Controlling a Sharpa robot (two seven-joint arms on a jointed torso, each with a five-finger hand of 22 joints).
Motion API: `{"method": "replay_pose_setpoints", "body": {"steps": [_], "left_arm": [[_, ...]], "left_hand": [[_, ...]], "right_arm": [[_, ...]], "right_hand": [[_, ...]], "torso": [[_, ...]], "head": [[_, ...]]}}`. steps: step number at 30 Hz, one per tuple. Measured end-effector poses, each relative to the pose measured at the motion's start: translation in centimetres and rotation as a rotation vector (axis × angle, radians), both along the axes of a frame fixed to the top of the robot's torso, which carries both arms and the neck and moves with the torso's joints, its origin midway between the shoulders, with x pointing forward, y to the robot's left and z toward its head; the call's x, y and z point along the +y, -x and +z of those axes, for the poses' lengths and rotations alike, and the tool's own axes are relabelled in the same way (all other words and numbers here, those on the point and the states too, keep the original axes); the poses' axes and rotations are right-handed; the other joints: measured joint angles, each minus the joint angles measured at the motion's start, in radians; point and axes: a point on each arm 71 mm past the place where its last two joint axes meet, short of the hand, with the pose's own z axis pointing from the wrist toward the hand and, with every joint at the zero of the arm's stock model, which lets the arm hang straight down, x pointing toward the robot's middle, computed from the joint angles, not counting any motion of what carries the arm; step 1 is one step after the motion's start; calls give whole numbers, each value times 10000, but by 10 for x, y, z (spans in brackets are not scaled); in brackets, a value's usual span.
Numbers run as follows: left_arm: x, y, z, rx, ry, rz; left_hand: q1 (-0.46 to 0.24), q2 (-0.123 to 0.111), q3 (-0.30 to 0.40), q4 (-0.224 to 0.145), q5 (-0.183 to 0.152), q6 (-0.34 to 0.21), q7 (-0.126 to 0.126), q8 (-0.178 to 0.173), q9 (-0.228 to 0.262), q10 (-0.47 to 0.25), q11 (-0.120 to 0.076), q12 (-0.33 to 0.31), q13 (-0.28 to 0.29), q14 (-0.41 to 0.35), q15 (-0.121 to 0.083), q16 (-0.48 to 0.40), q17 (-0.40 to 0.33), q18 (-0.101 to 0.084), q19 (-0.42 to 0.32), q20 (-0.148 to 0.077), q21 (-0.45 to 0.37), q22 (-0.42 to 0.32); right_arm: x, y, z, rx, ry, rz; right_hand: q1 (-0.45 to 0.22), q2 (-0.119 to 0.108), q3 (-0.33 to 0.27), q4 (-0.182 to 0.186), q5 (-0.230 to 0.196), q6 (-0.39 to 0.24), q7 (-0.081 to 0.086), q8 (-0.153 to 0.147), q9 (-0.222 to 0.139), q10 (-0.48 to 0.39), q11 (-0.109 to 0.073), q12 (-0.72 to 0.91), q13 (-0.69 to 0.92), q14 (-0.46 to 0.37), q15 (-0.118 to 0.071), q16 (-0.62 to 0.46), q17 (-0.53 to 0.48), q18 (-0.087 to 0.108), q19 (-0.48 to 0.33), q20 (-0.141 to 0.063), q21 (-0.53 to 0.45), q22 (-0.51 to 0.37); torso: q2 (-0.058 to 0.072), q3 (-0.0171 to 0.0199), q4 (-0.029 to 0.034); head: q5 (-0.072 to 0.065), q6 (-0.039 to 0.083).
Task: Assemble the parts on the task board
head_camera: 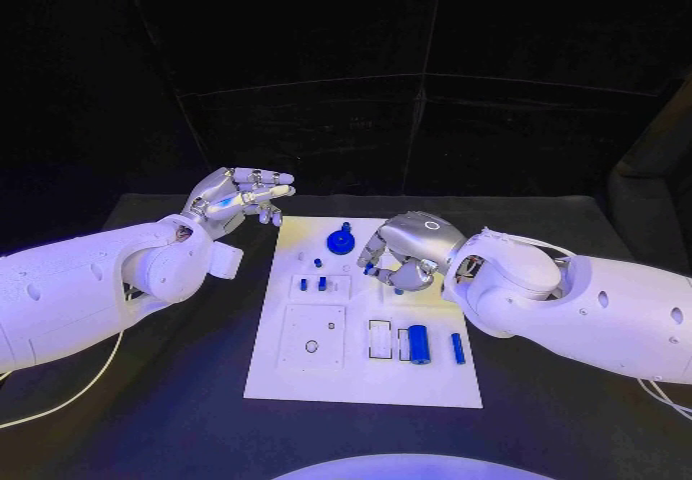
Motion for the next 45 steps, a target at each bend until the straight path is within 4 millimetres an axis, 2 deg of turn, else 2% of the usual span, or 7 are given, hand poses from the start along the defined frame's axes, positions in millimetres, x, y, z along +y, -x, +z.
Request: {"method": "replay_pose_setpoints", "body": {"steps": [3,6,12,18,30,45], "left_arm": [[-2,0,0,0,13,-37],[-4,0,0,3,26,-78],[-7,0,0,4,43,-129],[-9,0,0,6,56,-168],[-11,0,0,11,67,-207],[-11,0,0,44,70,-249]], "left_hand": [[0,0,0,0,0,0,0,0,0,0,0,7,0,0,0,0,-8,0,0,0,0,-9],[0,0,28,-28,0,0,0,0,0,0,0,7,0,0,0,0,-8,0,0,0,0,-9],[0,0,10,-45,0,0,0,0,0,-2,2,7,0,0,0,0,-18,-1,0,0,-27,-8],[0,0,0,-56,0,0,0,0,1,-36,36,7,0,0,0,0,-20,-1,0,0,-37,-8],[0,0,-1,-55,0,0,0,0,1,-36,36,6,0,0,0,0,-19,-3,1,0,-37,-7],[44,-44,0,-55,0,0,0,-1,1,-36,35,6,0,0,0,0,-29,-2,1,-1,-37,-18]], "right_arm": [[14,2,-1,97,-128,309],[23,4,-11,359,-145,479],[38,10,-35,975,-24,772],[48,12,-49,1297,112,968],[57,15,-59,1515,377,1224],[62,17,-67,1535,681,1444]], "right_hand": [[0,0,0,0,0,-16,15,0,-1,0,0,-38,0,0,0,0,-10,0,0,0,0,0],[-1,0,30,-31,1,-37,36,0,-1,-1,1,-39,0,0,0,0,-21,0,0,0,0,-1],[-1,0,61,-8,0,-37,36,-46,-7,-36,36,-40,-1,0,0,0,-34,0,0,0,0,-2],[-1,-1,61,-8,0,-37,36,-47,-14,-37,36,-58,-1,0,0,0,-33,0,0,0,0,-2],[-2,-1,61,-8,35,-74,71,-47,-18,-37,37,-72,-9,0,0,-1,-33,0,-1,0,0,-14],[-2,-2,59,-8,42,-75,69,-48,-25,-37,37,-74,-26,0,0,-1,-62,0,-1,0,-1,-28]], "torso": [[6,-7,5],[9,-12,12],[17,-2,-3],[15,7,-21],[7,5,-19],[2,5,-16]], "head": [[77,-51],[150,-99],[319,-192],[423,-262],[559,-372],[602,-420]]}}
